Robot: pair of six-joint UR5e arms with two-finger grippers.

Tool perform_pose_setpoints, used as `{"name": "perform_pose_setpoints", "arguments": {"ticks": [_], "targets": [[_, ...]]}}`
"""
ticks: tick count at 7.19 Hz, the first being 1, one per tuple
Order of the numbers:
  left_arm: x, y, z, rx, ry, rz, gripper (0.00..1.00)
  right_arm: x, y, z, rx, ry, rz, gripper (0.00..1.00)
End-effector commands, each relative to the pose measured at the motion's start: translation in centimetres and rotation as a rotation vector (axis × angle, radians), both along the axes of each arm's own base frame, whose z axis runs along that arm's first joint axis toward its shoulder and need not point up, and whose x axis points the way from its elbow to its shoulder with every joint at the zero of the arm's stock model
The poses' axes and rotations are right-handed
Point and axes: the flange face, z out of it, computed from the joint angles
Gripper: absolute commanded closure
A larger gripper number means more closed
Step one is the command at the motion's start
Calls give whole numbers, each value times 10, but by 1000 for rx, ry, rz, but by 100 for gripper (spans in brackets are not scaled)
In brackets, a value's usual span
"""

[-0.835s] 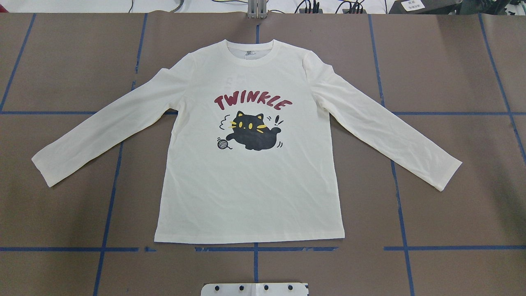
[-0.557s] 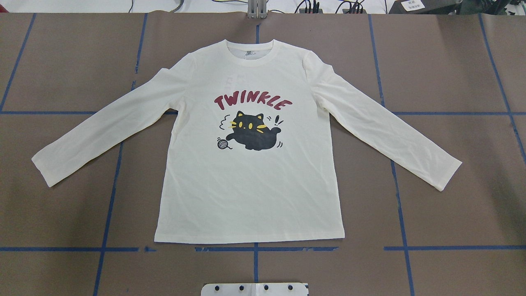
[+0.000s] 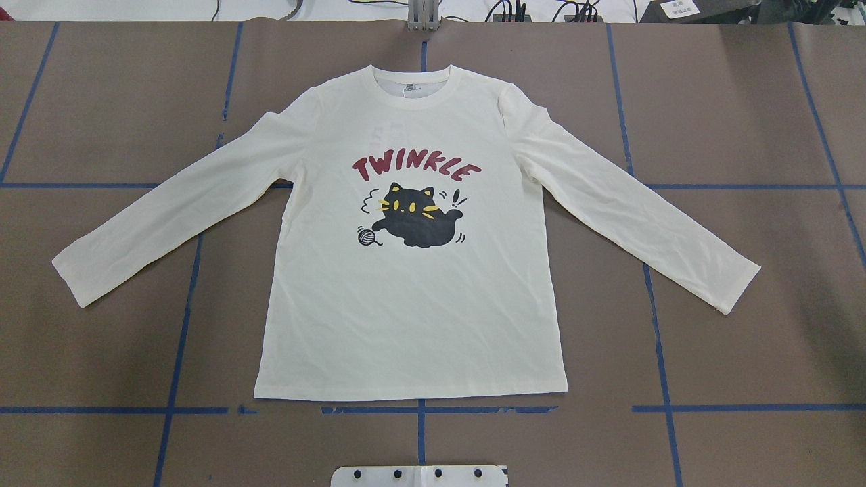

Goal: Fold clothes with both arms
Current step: 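Move the right gripper toward the shirt's sleeve cuff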

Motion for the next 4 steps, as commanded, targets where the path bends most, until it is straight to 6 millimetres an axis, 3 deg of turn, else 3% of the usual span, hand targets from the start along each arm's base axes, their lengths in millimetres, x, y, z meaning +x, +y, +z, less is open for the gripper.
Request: {"name": "perform_pose_setpoints", "arguments": {"ticks": [1, 2, 4], "targets": [[2, -2, -10, 67, 10, 5, 0, -62, 11, 0, 0, -17, -57, 0], [2, -2, -10, 70, 9, 5, 0, -94, 17, -10, -68, -22, -2, 10], [2, -3, -12, 73, 9, 4, 0, -153, 47, 4, -51, -9, 91, 11]]}}
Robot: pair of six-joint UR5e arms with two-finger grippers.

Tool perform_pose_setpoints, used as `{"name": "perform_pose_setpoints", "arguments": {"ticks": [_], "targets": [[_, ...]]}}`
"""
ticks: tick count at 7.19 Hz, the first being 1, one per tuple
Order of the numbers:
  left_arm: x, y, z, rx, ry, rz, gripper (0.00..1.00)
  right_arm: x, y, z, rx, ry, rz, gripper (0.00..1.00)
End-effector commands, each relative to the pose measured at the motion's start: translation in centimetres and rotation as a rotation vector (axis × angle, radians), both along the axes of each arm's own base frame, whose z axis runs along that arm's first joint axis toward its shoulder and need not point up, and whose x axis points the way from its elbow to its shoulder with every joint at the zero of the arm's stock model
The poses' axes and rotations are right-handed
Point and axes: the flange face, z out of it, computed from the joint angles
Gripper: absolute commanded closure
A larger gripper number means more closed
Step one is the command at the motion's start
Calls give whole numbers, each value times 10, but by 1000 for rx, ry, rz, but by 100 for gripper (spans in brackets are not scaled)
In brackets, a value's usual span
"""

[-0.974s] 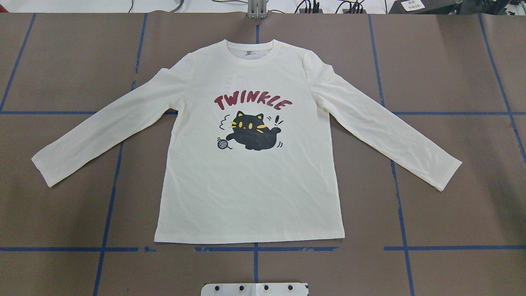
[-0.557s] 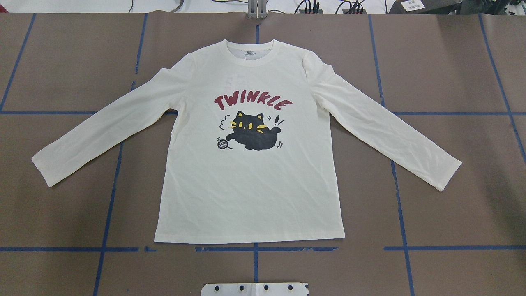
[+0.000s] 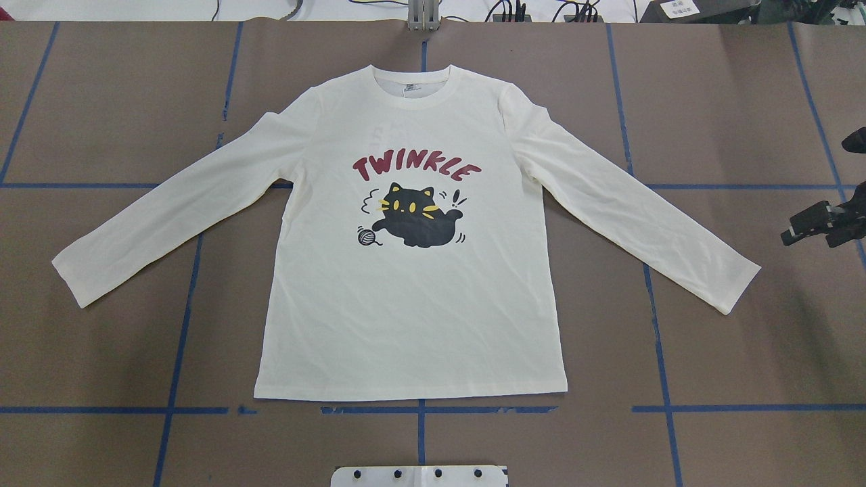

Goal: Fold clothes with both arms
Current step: 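Move the right gripper toward the shirt's sleeve cuff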

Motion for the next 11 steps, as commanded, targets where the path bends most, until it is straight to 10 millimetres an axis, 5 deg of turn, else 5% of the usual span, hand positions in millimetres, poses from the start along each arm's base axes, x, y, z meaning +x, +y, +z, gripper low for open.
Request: {"name": "perform_pose_setpoints", "arguments": {"ticks": [1, 3, 4, 7, 9, 11], "targets": [[0, -1, -2, 8, 0, -2, 0, -40, 22, 19, -57, -16, 90, 11], [0, -3, -5, 0, 10, -40, 0, -46, 29, 55, -68, -15, 81, 12], [0, -2, -4, 13, 14, -48, 0, -49, 25, 49, -103, -26, 117, 25], [0, -2, -2, 12, 13, -47, 0, -66, 27, 35, -138, -59, 147, 92], [0, -1, -1, 11, 11, -47, 0, -67, 27, 28, -119, -71, 138, 100], [0, 0, 0, 11, 11, -47, 0, -66, 26, -6, -77, -114, 135, 100]]}}
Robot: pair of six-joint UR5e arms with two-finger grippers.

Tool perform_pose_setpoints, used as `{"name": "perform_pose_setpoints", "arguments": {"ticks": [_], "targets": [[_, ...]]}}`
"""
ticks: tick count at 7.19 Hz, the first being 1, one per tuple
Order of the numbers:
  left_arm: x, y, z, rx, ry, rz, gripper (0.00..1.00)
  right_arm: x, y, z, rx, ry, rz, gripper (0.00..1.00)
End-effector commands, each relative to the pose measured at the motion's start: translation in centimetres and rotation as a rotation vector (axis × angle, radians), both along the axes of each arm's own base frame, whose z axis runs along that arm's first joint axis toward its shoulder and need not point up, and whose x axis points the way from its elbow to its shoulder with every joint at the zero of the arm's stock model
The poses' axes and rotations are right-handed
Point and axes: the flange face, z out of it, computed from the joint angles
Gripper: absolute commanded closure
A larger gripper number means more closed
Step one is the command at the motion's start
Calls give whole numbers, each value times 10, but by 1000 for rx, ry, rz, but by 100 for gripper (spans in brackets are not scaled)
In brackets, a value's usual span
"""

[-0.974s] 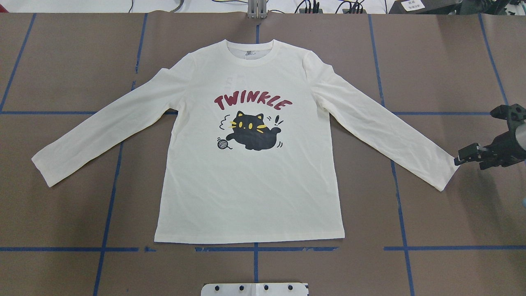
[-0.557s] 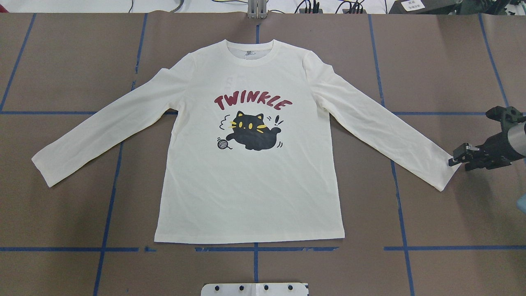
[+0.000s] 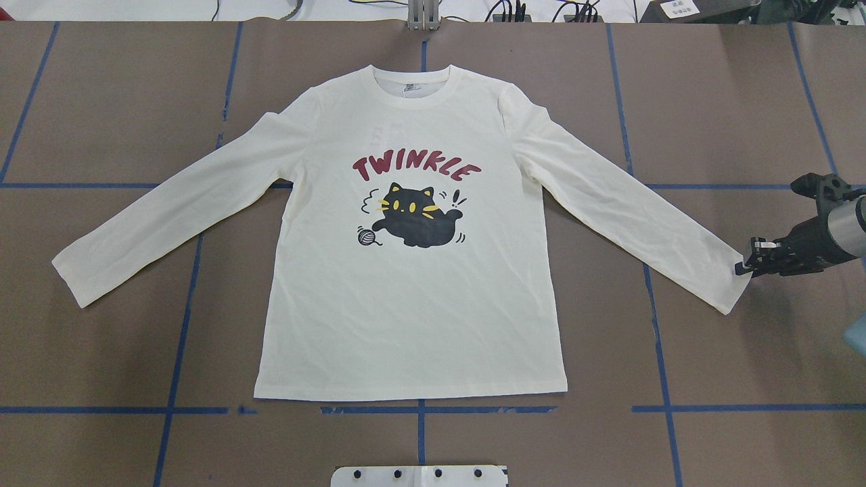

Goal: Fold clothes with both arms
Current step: 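Move the right gripper toward the shirt's sleeve cuff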

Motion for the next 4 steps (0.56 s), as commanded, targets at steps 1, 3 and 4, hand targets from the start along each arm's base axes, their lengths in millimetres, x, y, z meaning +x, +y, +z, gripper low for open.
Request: {"name": "perform_pose_setpoints", "arguments": {"ticks": [1, 3, 4], "targets": [[0, 0, 1, -1, -2, 0, 0, 0, 0, -24, 31, -28, 2, 100], [0, 0, -1, 8, 2, 0, 0, -2, 0, -58, 64, -59, 8, 100], [0, 0, -2, 18, 3, 1, 0, -19, -18, -101, 52, -114, 45, 100]]}}
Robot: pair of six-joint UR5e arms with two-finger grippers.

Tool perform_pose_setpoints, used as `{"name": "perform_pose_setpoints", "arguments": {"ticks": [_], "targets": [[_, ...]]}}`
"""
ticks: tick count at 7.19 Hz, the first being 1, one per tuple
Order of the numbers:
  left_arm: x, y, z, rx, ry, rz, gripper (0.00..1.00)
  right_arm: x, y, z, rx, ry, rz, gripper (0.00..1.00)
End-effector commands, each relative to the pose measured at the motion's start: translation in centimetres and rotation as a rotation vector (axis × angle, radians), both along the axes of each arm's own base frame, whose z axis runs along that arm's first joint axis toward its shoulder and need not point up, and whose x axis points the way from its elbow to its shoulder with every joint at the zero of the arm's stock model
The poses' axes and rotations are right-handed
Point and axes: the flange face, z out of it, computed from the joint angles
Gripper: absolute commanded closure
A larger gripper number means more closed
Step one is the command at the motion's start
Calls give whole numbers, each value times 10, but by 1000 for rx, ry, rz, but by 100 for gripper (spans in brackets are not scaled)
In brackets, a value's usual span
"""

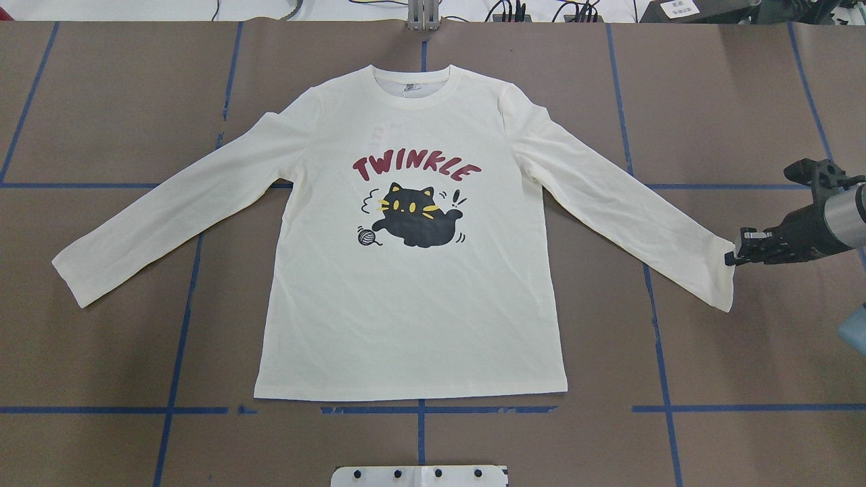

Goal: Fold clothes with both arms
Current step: 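Grasp the sleeve with the right gripper and carry it across the shirt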

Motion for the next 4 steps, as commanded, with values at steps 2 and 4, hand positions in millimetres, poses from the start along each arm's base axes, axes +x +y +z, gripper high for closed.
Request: {"name": "perform_pose_setpoints", "arguments": {"ticks": [2, 4], "targets": [[0, 0, -1, 27, 0, -2, 0, -97, -62, -178, -131, -158, 106, 100], [0, 0, 4, 41, 0, -2, 0, -193, -95, -342, -146, -106, 236, 100]]}}
